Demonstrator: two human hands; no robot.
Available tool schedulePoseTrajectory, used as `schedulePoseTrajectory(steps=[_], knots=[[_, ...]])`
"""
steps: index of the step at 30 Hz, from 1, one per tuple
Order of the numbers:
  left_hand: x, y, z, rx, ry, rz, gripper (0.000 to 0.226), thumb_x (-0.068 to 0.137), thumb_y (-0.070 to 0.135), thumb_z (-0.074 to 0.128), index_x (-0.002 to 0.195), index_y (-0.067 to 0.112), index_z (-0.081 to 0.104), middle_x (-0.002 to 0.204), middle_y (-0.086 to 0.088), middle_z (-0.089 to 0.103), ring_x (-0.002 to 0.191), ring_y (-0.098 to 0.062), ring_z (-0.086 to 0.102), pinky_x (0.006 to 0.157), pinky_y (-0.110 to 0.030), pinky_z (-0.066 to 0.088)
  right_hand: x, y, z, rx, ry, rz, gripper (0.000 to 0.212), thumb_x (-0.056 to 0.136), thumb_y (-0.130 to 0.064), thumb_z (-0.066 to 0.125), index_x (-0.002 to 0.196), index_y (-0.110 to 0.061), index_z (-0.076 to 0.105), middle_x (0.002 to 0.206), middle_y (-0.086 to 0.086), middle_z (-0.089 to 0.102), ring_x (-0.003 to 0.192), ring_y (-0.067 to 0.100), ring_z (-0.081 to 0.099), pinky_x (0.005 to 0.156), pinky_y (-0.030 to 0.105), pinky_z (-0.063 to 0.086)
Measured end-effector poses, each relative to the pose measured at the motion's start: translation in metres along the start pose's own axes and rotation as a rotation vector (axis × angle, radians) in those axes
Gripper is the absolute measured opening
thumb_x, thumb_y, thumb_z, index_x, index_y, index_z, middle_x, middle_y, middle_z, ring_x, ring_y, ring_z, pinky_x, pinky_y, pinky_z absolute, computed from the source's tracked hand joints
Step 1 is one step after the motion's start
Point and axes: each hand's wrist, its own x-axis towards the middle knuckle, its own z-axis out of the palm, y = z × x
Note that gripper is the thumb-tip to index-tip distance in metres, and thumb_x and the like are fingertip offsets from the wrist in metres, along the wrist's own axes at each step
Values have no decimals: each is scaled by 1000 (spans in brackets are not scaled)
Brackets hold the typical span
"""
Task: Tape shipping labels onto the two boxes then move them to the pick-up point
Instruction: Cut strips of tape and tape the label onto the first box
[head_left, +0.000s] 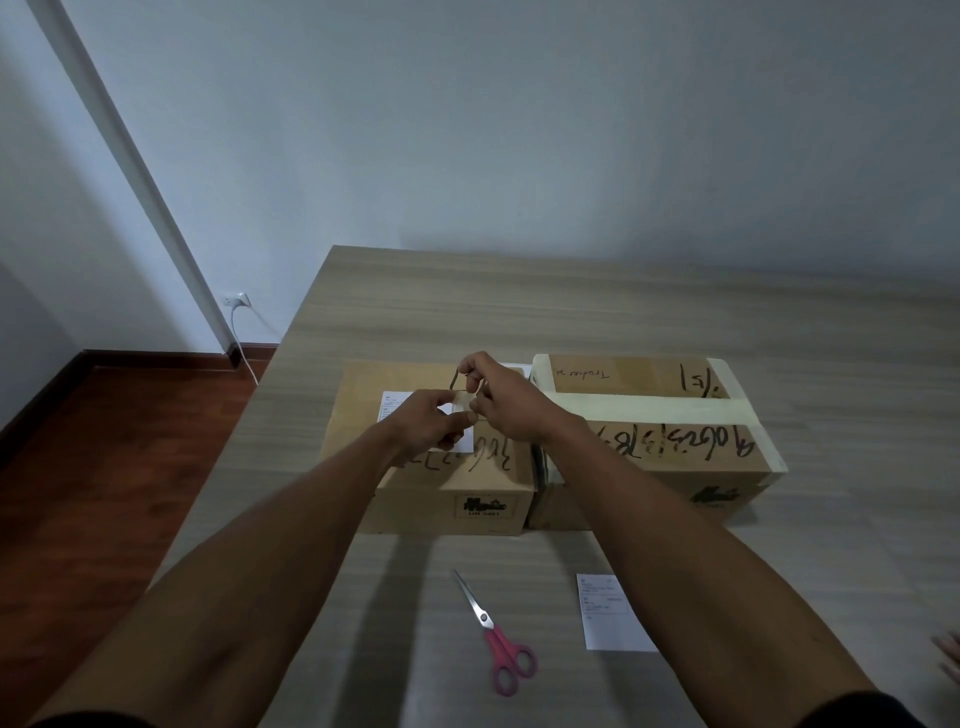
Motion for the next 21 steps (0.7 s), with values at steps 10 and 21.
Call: schedulePoseTrajectory(steps=[10,21], knots=[[-1,13,-1,35,-16,58,13,98,15,69,106,24,65,73,-11,58,70,-21,50,67,-33,47,2,3,-8,89,46,24,34,97,-1,59,125,-20,54,103,7,58,82,14,54,74,31,49],[1,13,-9,129,-13,23,55,95,19,73,146,13,52,87,-13,67,78,-20,60,68,-25,55,5,9,-12,237,138,83,3,93,-4,72,95,-2,74,83,13,75,73,20,75,79,40,65]])
